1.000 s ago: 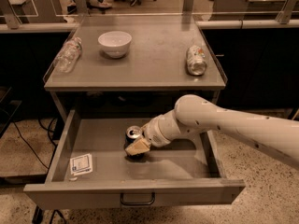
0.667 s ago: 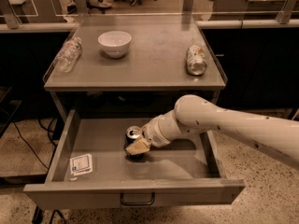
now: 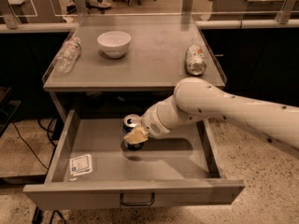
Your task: Pick pepsi can from top drawer and place on counter
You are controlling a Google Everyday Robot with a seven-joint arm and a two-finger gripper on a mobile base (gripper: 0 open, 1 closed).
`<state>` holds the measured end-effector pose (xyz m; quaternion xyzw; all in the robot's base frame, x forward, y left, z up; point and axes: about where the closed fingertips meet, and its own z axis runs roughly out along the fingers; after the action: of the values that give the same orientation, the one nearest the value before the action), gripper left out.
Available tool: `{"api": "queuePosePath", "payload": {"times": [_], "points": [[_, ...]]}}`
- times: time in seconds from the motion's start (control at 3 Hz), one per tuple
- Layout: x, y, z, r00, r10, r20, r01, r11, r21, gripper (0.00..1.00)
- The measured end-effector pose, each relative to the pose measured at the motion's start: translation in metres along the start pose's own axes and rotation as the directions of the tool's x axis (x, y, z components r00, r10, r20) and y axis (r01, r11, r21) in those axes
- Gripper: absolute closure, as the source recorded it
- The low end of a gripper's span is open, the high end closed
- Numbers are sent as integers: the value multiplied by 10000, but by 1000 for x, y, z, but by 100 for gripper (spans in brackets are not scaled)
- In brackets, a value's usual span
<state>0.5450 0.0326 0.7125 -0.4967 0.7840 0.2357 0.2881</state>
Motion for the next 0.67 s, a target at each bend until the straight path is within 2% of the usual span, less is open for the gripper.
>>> {"api": "queuePosePath", "payload": {"times": [0.33, 0.67], "points": [[-38, 3, -34, 9996, -265, -35, 265, 9996, -26, 100], [-38, 3, -34, 9996, -266, -35, 266, 9996, -26, 100]]}}
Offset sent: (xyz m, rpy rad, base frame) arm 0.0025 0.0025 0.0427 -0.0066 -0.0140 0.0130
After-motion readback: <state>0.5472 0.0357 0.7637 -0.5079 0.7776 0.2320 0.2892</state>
